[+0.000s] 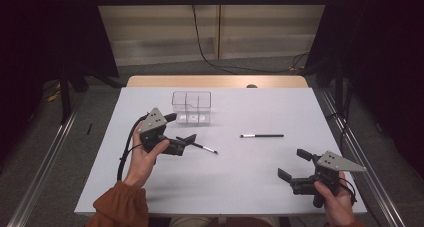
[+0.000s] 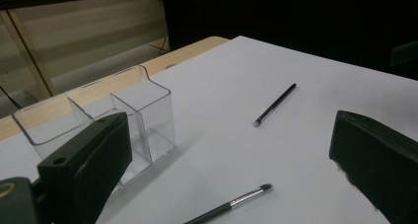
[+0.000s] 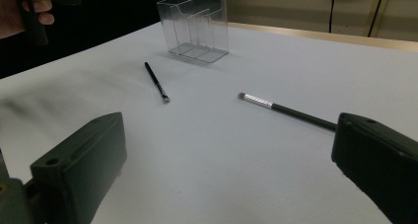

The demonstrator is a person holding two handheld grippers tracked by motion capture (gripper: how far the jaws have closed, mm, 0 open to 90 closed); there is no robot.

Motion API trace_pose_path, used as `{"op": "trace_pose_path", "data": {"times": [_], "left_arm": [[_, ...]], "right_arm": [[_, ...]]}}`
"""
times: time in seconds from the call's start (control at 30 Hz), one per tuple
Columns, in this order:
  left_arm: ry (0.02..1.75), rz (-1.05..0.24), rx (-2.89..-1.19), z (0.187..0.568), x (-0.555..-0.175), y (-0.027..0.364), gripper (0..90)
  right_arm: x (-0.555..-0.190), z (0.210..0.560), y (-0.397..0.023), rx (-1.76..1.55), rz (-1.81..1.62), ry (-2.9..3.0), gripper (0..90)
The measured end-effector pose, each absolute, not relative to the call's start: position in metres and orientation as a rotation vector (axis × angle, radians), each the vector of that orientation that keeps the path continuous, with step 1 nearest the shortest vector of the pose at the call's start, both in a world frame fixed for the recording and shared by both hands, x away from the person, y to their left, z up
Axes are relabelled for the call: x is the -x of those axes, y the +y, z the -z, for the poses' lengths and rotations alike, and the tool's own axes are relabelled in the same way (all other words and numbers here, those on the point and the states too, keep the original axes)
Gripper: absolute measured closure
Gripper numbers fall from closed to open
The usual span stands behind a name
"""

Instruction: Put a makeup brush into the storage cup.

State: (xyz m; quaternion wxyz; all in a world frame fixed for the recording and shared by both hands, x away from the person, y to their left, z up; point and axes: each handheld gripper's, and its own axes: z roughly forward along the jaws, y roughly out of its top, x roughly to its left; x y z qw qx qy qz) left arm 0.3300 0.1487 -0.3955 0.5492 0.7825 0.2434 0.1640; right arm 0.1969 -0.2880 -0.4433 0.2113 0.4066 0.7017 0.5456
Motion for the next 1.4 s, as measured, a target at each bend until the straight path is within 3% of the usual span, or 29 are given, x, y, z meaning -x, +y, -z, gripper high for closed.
{"op": "trace_pose_path", "data": {"times": [0.33,0.77,1.4], "left_arm": [[0.55,-0.39,-1.937,0.39,-0.345,0.132,2.5],[0.513,-0.302,-2.003,0.389,-0.358,0.116,3.0],[0.437,-0.236,-2.408,0.405,-0.382,0.096,6.0]], "right_arm": [[-0.197,0.443,-0.288,-1.13,-1.512,1.954,0.0],[-0.196,0.443,-0.288,-1.129,-1.518,1.953,0.0],[-0.197,0.444,-0.286,-1.133,-1.51,1.965,0.0]]}}
